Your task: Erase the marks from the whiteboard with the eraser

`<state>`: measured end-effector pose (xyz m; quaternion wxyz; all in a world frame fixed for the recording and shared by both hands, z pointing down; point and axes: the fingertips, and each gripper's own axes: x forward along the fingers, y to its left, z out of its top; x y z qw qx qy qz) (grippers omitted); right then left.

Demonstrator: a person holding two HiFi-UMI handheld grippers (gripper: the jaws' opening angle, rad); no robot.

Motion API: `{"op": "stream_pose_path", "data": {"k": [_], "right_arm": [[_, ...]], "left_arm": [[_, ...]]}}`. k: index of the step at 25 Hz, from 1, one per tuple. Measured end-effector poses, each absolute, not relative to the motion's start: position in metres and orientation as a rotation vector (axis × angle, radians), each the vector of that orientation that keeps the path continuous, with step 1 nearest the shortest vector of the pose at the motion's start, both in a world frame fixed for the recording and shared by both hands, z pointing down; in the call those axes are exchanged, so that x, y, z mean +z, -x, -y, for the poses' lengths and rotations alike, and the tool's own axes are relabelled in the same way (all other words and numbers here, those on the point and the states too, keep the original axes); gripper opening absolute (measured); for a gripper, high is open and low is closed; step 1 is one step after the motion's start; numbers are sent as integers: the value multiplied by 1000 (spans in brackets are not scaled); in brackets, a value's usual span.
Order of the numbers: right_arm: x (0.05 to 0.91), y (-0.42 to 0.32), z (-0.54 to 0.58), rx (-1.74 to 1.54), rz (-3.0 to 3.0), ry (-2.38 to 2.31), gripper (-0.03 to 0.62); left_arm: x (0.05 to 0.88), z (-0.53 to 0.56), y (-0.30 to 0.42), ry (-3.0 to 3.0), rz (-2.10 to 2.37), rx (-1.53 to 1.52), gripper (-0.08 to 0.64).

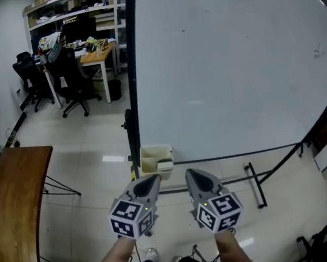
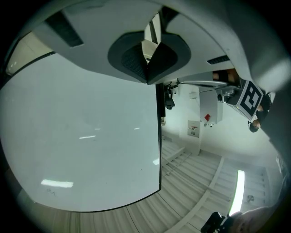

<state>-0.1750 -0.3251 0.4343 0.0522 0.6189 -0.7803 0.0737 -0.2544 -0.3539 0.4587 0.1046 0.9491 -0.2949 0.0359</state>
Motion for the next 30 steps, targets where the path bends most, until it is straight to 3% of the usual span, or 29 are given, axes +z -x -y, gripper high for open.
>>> {"op": "stream_pose_path", "data": {"k": [22,28,30], "right_arm": [[439,135,346,254,2507,-1730,-3],[439,129,346,258,2551,-1680,-3],[439,127,346,253,2565,-1663,-3]], "left_arm": [[490,386,224,-2654,1353,174,-5],[501,390,212,-2599,1419,224,271],[512,396,210,-2560,1467,268,319]]}}
